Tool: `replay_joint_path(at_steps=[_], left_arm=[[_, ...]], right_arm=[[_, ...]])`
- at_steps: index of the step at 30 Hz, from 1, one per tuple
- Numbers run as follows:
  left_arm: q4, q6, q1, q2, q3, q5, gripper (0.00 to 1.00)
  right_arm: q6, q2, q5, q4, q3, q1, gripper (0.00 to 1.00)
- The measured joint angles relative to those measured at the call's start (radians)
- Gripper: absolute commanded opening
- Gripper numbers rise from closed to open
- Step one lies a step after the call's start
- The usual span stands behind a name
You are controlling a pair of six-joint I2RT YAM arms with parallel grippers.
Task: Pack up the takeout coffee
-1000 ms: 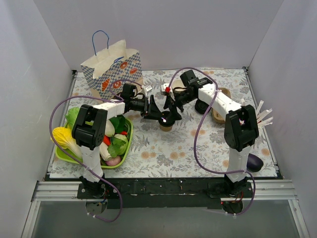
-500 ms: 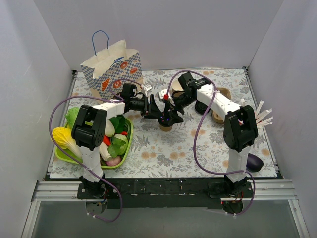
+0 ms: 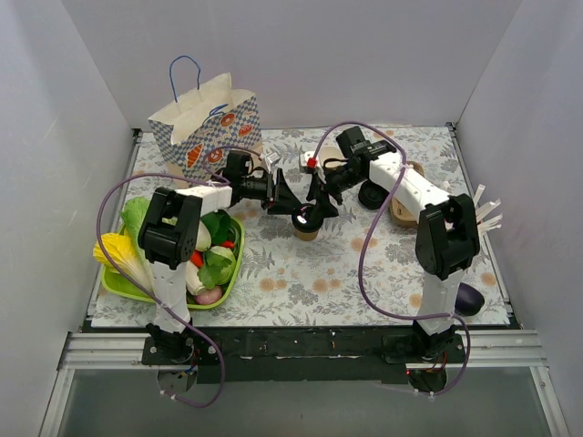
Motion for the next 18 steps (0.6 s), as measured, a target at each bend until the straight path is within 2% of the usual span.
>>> replay_joint_path(at_steps=[9,13,18], left_arm=[[0.007,-0.016,0.000,0.040,0.008,-0.002,0.60],[0.007,-0.022,0.000,0.053,0.012,0.000,0.60],[0.003,-0.021,0.000,0.053,0.015,-0.002,0.60]], right_arm=[[-0.132,-0.050,0.019,-0.037,-0.071,0.022,0.57],[-0.183,-0.052,0.027,-0.062,-0.079,0.037,0.44],[-0.228,-0.052,0.053,-0.079,-0.109,0.049,0.37]])
